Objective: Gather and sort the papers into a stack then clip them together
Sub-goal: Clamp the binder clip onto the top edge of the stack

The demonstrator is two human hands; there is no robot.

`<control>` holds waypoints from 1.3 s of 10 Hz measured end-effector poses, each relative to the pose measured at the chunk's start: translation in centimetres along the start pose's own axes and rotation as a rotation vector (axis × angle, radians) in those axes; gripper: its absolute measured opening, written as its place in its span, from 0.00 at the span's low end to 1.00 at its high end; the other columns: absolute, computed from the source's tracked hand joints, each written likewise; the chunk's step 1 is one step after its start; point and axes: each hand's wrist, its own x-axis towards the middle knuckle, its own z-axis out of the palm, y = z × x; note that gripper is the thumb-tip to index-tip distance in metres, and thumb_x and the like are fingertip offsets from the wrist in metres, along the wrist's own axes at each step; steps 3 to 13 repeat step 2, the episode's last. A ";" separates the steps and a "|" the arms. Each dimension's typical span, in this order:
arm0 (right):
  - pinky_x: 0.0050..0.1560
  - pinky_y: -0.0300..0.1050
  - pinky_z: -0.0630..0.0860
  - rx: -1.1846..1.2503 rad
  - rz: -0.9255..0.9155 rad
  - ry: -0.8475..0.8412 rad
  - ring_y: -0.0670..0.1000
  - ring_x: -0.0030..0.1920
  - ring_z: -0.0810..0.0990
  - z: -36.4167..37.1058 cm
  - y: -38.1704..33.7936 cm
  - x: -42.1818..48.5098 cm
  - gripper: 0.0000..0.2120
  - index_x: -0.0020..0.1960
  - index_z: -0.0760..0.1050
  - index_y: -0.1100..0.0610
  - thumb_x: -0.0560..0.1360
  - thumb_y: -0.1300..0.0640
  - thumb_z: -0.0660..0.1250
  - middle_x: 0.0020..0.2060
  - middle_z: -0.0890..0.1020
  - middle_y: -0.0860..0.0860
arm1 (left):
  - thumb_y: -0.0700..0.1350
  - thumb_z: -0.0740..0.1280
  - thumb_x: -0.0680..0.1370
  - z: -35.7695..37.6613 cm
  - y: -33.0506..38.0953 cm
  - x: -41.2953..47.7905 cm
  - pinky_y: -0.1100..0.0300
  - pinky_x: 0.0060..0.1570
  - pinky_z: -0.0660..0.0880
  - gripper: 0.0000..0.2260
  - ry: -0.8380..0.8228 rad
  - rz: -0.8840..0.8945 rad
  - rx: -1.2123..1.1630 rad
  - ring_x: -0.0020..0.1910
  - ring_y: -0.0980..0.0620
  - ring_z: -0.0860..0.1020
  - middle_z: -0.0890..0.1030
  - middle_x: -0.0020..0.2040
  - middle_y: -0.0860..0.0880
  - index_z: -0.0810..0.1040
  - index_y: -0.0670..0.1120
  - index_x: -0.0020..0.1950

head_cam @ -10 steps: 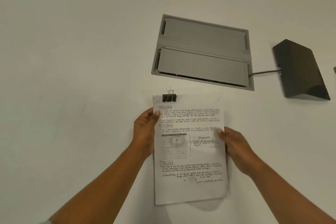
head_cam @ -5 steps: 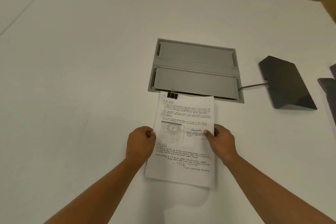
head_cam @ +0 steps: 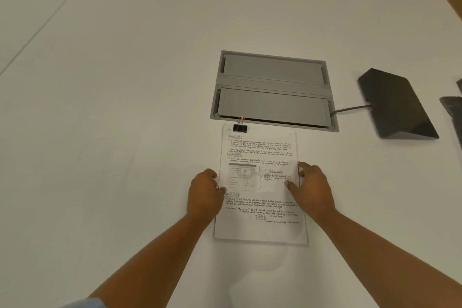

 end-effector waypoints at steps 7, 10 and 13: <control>0.58 0.53 0.78 0.097 0.052 0.024 0.56 0.59 0.77 -1.5 -1.1 -0.7 0.37 0.72 0.66 0.58 0.69 0.46 0.76 0.59 0.77 0.54 | 0.45 0.75 0.74 -0.9 0.7 -1.2 0.53 0.55 0.76 0.27 0.050 0.082 0.216 0.61 0.46 0.77 0.74 0.63 0.46 0.67 0.44 0.68; 0.58 0.53 0.78 0.097 0.052 0.024 0.56 0.59 0.77 -1.5 -1.1 -0.7 0.37 0.72 0.66 0.58 0.69 0.46 0.76 0.59 0.77 0.54 | 0.45 0.75 0.74 -0.9 0.7 -1.2 0.53 0.55 0.76 0.27 0.050 0.082 0.216 0.61 0.46 0.77 0.74 0.63 0.46 0.67 0.44 0.68; 0.58 0.53 0.78 0.097 0.052 0.024 0.56 0.59 0.77 -1.5 -1.1 -0.7 0.37 0.72 0.66 0.58 0.69 0.46 0.76 0.59 0.77 0.54 | 0.45 0.75 0.74 -0.9 0.7 -1.2 0.53 0.55 0.76 0.27 0.050 0.082 0.216 0.61 0.46 0.77 0.74 0.63 0.46 0.67 0.44 0.68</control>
